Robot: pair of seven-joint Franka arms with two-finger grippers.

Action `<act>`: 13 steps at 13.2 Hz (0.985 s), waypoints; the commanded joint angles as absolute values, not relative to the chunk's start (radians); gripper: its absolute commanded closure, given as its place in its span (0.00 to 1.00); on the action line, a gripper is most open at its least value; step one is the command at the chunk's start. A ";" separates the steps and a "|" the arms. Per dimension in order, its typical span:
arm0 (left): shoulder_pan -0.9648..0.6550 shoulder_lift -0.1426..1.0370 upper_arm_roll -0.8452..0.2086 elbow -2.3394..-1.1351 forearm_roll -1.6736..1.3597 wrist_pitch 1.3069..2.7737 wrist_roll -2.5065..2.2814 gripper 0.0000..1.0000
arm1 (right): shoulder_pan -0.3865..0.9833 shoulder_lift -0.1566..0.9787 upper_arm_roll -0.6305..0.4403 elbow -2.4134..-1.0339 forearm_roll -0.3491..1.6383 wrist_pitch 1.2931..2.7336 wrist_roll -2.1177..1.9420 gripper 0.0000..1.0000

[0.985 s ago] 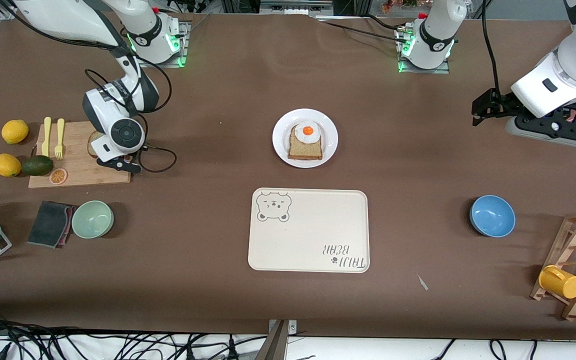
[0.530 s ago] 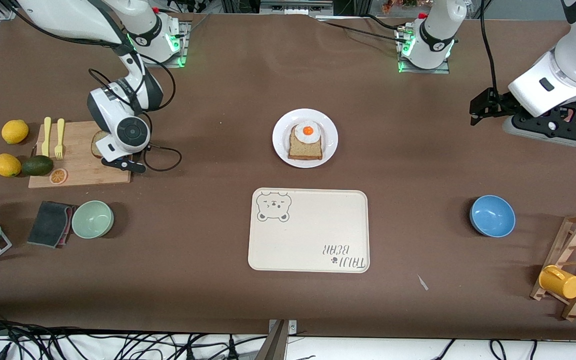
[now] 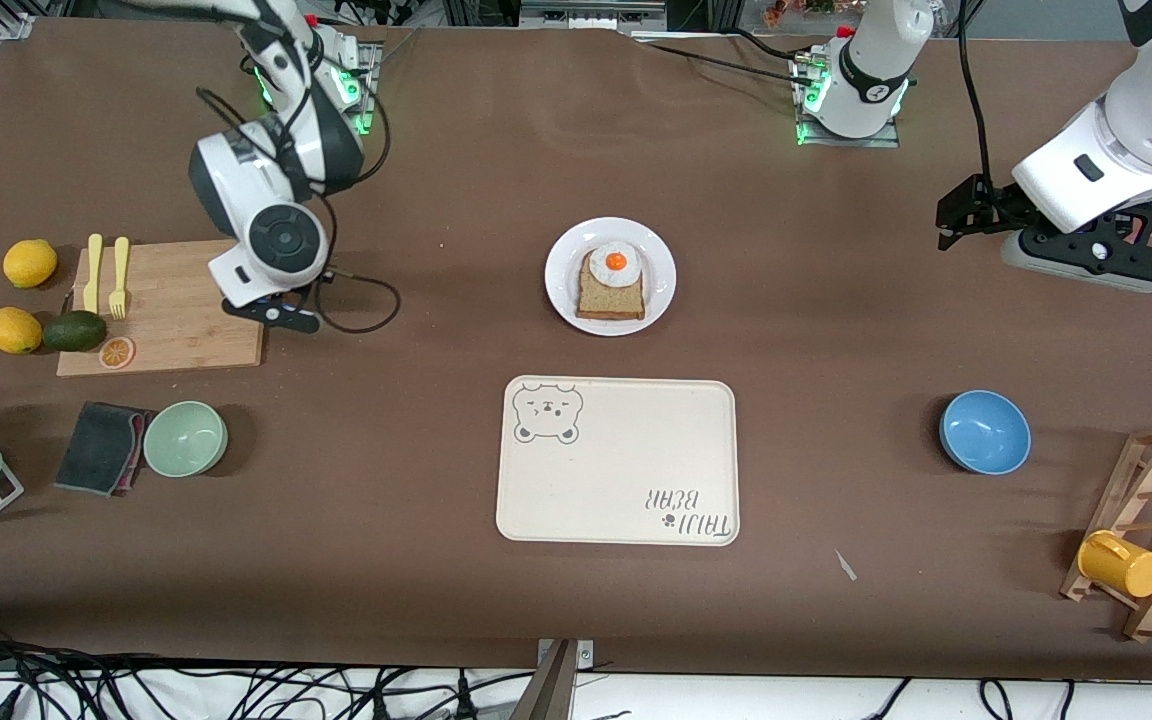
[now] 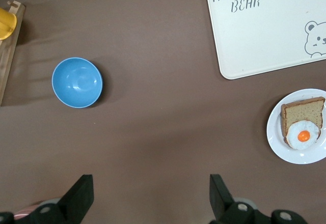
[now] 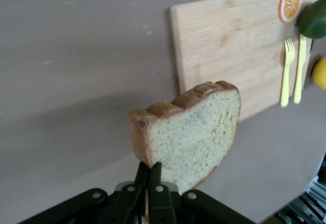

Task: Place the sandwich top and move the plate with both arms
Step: 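Carry the bread slice with the right gripper over the white plate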

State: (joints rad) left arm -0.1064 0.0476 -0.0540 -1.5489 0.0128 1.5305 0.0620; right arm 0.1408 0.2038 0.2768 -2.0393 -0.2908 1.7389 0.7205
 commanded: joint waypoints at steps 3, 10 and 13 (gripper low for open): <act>-0.104 0.048 -0.055 -1.534 0.002 1.520 0.061 0.00 | 0.215 0.271 0.328 -1.797 0.001 1.634 0.849 1.00; -0.098 0.048 -0.054 -1.534 0.002 1.520 0.060 0.00 | 0.446 0.497 0.397 -1.456 0.025 1.816 1.248 1.00; -0.094 0.049 -0.054 -1.534 0.002 1.508 0.060 0.00 | 0.481 0.561 0.413 -1.389 0.049 1.872 1.310 1.00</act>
State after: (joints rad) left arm -0.1024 0.0476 -0.0511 -1.5488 0.0128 1.5267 0.0620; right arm 0.4621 0.4980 0.4032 -1.4885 0.0310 1.8869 1.2708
